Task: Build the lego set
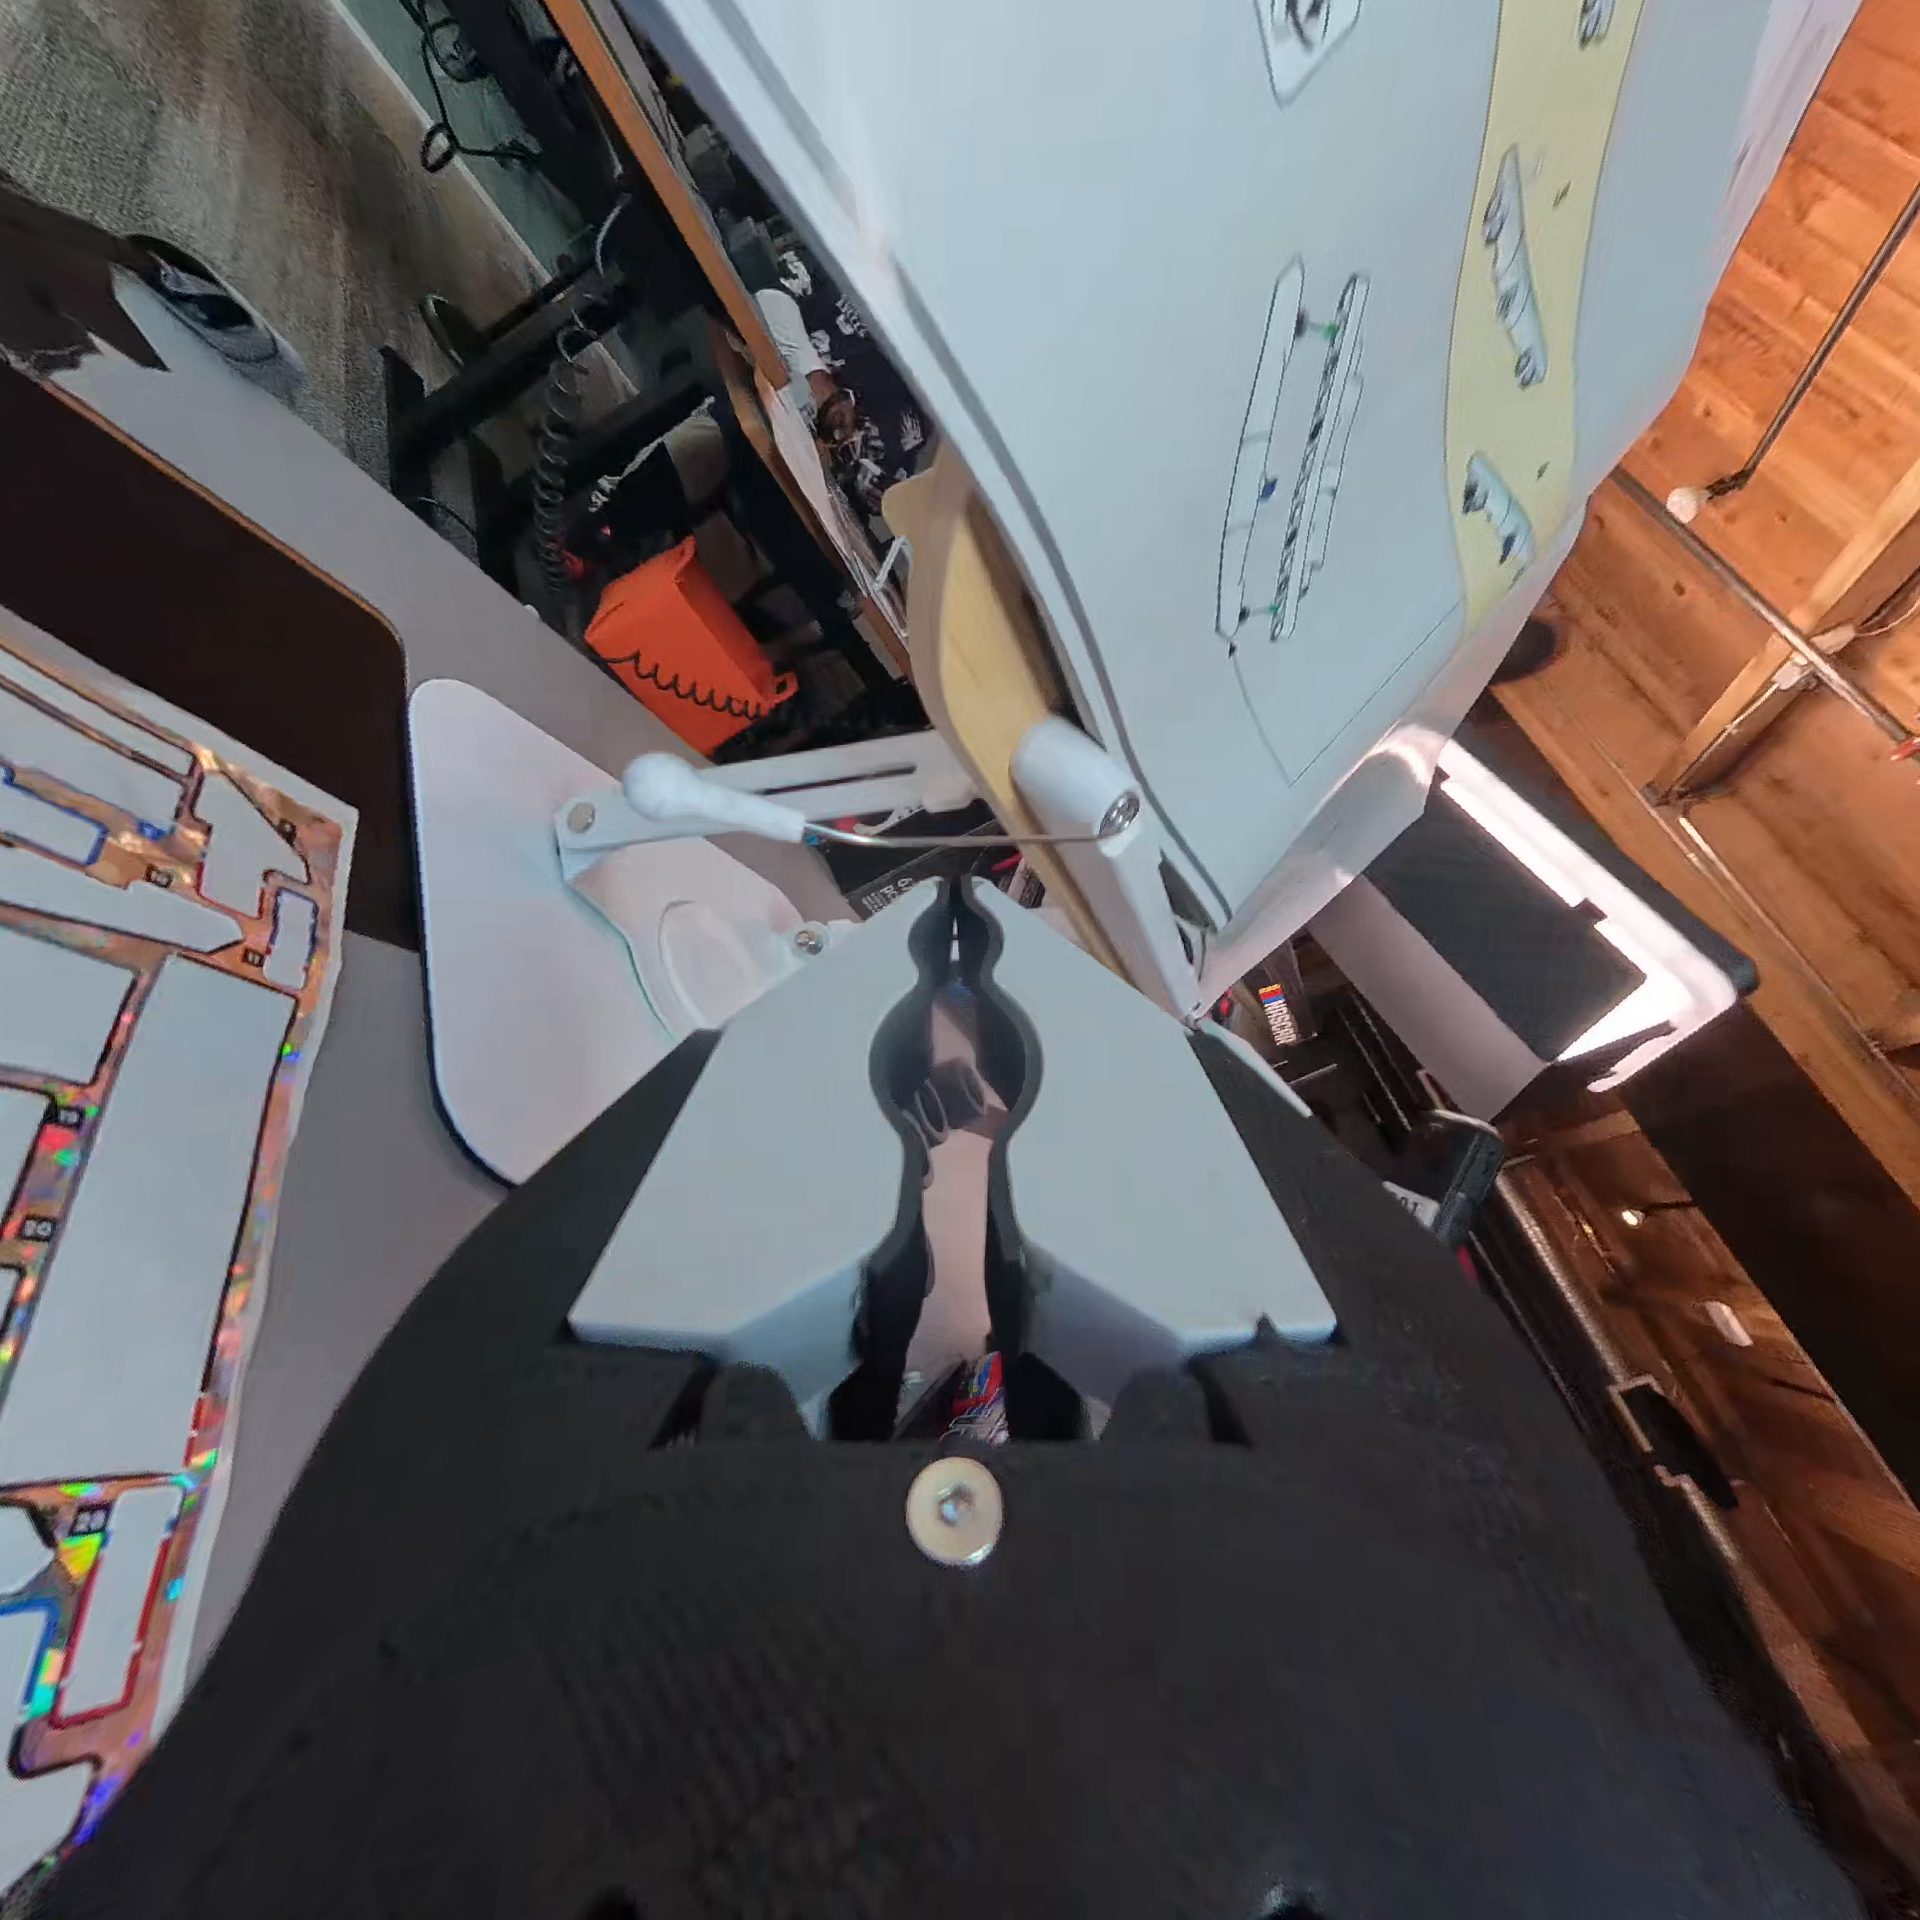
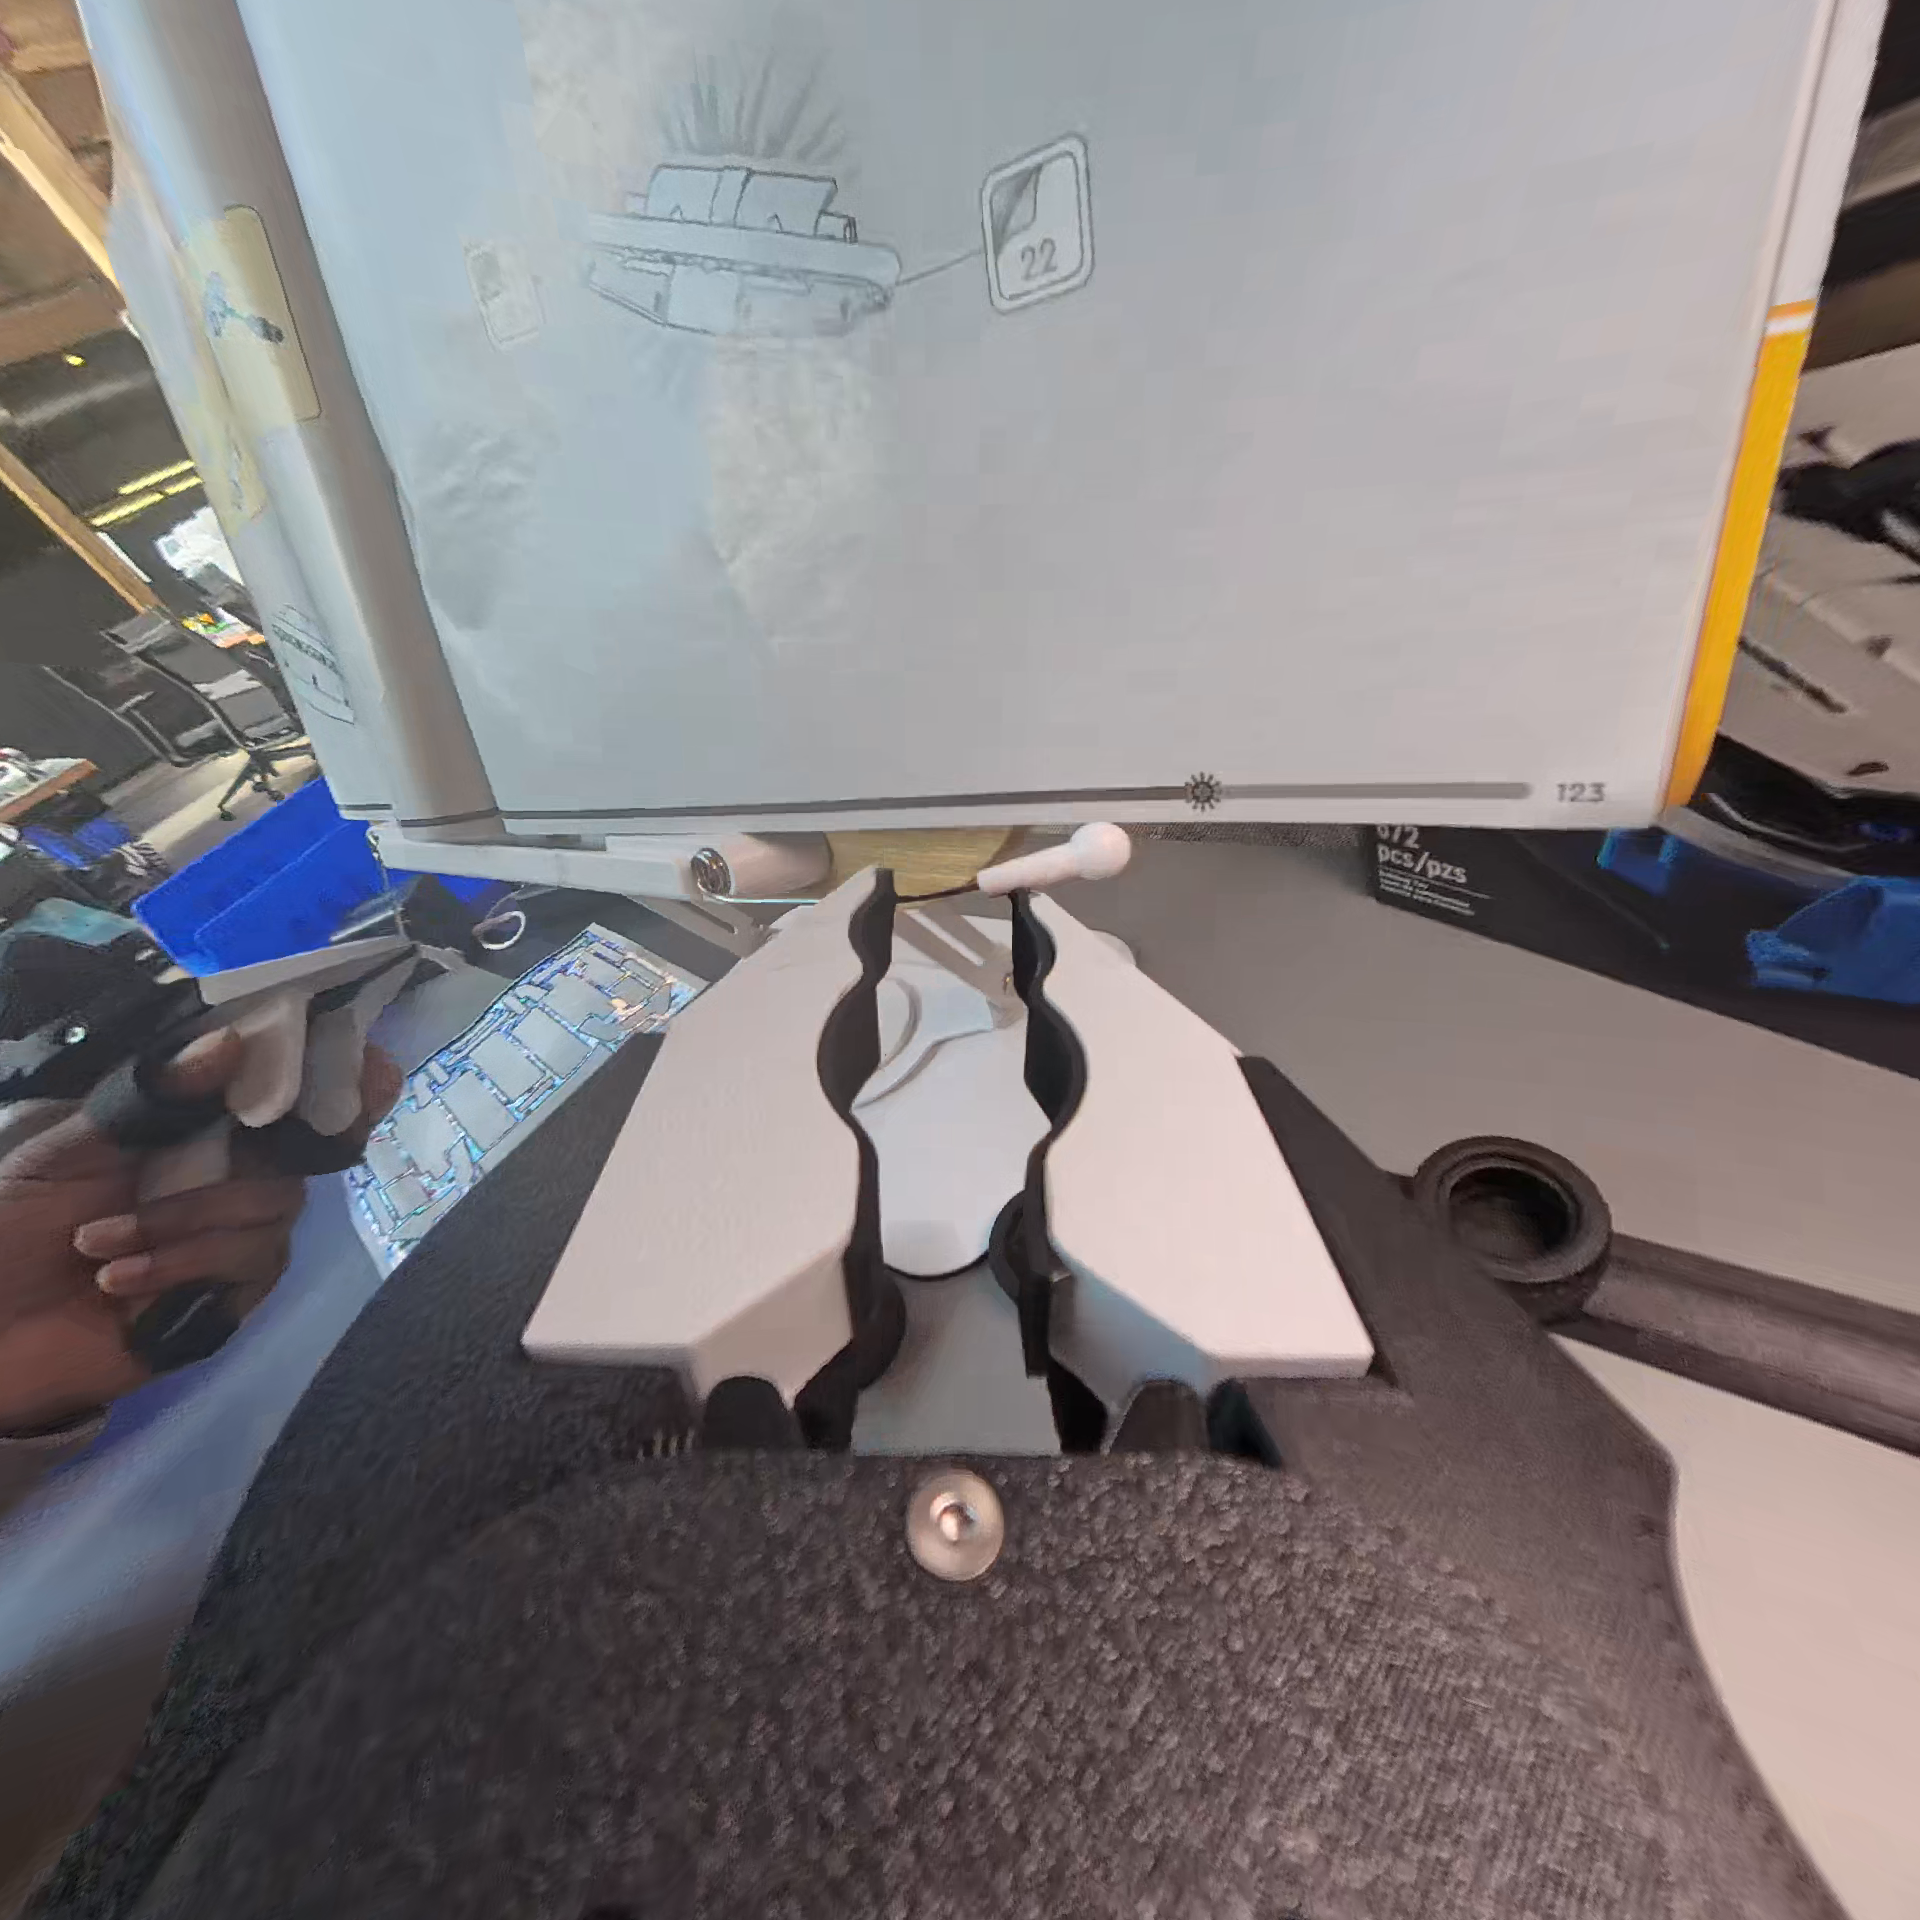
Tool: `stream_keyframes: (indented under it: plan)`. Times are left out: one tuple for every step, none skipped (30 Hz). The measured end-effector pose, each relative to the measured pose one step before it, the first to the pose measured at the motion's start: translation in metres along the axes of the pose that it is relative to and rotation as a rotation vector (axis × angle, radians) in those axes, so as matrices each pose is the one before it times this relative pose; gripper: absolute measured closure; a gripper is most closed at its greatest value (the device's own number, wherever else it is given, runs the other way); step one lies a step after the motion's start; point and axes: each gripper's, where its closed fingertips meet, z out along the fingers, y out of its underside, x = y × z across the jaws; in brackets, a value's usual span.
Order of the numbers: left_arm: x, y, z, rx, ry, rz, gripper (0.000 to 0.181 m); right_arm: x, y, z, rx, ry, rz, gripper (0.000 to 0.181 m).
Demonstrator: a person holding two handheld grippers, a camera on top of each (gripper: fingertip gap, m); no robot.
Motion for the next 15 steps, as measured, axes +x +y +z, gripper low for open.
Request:
stream_keyframes:
  plan:
    - [0.00000,0.01280,-0.00073,-0.0101,-0.0138,0.0402,0.181,-0.00202,0.00361,-0.00333,-0.0152,-0.0262,0.0205,0.161]
    - [0.00136,0.01386,-0.00048,-0.0214,-0.0147,0.0485,0.181,0.00189,0.00550,-0.00385,-0.0272,-0.0003,0.0177,0.160]
    - [0.00321,0.01288,-0.00043,-0.0232,-0.0103,0.0543,0.178,0.00253,0.00429,-0.00413,-0.0145,-0.0030,-0.0060,0.159]
    - [0.00472,0.01111,-0.00035,-0.0188,-0.0048,0.0606,0.176,0.00166,0.00169,-0.00514,0.0078,-0.0144,0.0046,0.158]
    - [0.00560,0.00936,-0.00005,-0.0176,-0.0037,0.0689,0.173,0.00219,0.00188,-0.00595,0.0016,-0.0071,0.0075,0.156]
    - [0.00572,0.00773,0.00049,-0.0190,-0.0063,0.0792,0.170,0.00250,0.00141,-0.00658,-0.0025,0.0126,-0.0170,0.155]
    - [0.00517,0.00518,0.00083,-0.0165,-0.0117,0.0884,0.167,0.00184,-0.00075,-0.00706,0.0068,0.0294,-0.0503,0.154]
    - [0.00422,0.00233,0.00094,-0.0113,-0.0190,0.0915,0.165,0.00187,-0.00362,-0.00727,0.0174,0.0458,-0.0733,0.154]
    - [0.00425,-0.00015,0.00120,-0.0044,-0.0190,0.0888,0.161,0.00065,-0.00637,-0.00682,0.0282,0.0457,-0.0757,0.155]
    - [0.00468,-0.00262,0.00144,0.0029,-0.0142,0.0816,0.158,-0.00209,-0.00827,-0.00562,0.0311,0.0284,-0.0646,0.155]
    - [0.00357,-0.00575,0.00138,0.0140,-0.0183,0.0747,0.156,-0.00342,-0.00878,-0.00381,0.0257,0.0168,-0.0508,0.155]
    - [0.00196,-0.00852,0.00136,0.0232,-0.0226,0.0666,0.155,-0.00329,-0.00865,-0.00161,0.0183,0.0126,-0.0382,0.155]
    - [0.00067,-0.01076,0.00167,0.0265,-0.0231,0.0566,0.154,-0.00292,-0.00771,0.00060,0.0096,0.0094,-0.0271,0.155]
    - [0.00017,-0.01209,0.00230,0.0250,-0.0182,0.0503,0.154,-0.00283,-0.00640,0.00282,0.0013,0.0041,-0.0153,0.154]
    - [0.00030,-0.01184,0.00346,0.0184,-0.0101,0.0470,0.154,-0.00335,-0.00522,0.00477,-0.0043,-0.0046,-0.0035,0.152]
